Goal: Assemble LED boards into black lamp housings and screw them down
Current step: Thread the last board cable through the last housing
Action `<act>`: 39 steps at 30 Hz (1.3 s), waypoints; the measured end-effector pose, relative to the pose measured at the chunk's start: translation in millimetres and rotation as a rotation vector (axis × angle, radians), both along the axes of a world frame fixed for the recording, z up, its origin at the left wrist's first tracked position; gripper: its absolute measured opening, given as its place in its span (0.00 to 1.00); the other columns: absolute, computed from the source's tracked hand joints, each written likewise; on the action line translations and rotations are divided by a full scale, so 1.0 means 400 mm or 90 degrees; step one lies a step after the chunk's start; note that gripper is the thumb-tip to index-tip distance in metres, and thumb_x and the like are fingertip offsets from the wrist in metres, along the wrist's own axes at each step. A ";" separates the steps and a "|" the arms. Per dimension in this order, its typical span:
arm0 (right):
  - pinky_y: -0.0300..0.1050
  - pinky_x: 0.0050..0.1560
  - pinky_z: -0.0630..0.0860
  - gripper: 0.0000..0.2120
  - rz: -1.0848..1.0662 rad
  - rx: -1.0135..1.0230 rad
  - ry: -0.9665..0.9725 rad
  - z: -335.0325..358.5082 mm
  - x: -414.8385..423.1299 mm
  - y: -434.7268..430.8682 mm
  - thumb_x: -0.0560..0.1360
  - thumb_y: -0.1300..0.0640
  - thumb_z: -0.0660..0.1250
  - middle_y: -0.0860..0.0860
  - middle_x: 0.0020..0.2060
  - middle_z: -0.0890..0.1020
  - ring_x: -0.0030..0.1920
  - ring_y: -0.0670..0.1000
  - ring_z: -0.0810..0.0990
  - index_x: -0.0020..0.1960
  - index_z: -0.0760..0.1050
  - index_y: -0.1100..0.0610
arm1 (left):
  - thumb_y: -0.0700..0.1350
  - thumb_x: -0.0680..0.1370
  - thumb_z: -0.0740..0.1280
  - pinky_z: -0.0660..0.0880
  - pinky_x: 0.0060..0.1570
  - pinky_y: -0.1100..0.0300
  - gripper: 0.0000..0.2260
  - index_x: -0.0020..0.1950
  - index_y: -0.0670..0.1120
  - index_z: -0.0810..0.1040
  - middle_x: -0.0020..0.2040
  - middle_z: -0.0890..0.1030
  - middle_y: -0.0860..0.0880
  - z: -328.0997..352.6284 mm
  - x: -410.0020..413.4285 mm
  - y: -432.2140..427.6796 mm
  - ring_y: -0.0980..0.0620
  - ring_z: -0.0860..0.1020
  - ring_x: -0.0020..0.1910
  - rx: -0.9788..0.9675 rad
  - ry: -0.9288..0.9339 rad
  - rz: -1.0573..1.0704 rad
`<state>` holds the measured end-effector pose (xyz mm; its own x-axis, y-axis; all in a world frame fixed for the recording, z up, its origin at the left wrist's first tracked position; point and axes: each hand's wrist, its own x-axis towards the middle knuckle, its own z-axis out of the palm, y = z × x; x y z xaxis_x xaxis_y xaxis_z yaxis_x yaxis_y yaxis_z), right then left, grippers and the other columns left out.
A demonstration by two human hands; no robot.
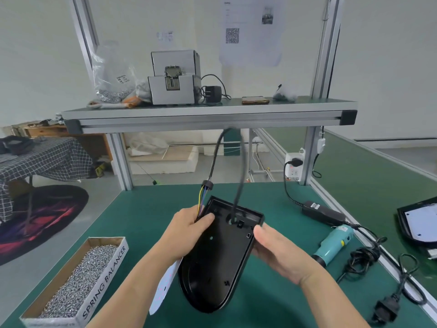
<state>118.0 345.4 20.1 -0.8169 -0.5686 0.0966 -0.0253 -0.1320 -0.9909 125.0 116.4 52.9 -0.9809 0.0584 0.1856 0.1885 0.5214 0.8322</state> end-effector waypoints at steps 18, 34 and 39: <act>0.33 0.52 0.71 0.13 -0.527 0.376 0.308 0.055 -0.066 0.007 0.83 0.52 0.61 0.42 0.55 0.83 0.53 0.43 0.80 0.62 0.81 0.51 | 0.48 0.83 0.61 0.77 0.50 0.55 0.13 0.66 0.59 0.74 0.46 0.84 0.52 -0.020 -0.003 -0.033 0.51 0.80 0.47 -0.184 0.034 0.091; 0.48 0.44 0.79 0.09 -0.194 0.560 0.361 0.276 -0.015 -0.079 0.80 0.64 0.59 0.51 0.41 0.81 0.38 0.45 0.85 0.45 0.73 0.55 | 0.45 0.81 0.64 0.70 0.43 0.54 0.08 0.55 0.57 0.78 0.36 0.80 0.50 -0.038 -0.003 0.039 0.46 0.77 0.40 -0.212 0.141 0.092; 0.46 0.55 0.77 0.07 -0.279 0.459 0.407 0.144 0.000 -0.086 0.79 0.64 0.65 0.50 0.49 0.77 0.46 0.48 0.82 0.49 0.81 0.56 | 0.45 0.79 0.65 0.71 0.41 0.56 0.05 0.49 0.56 0.75 0.41 0.81 0.54 -0.017 -0.015 0.029 0.47 0.78 0.44 -0.150 0.081 0.129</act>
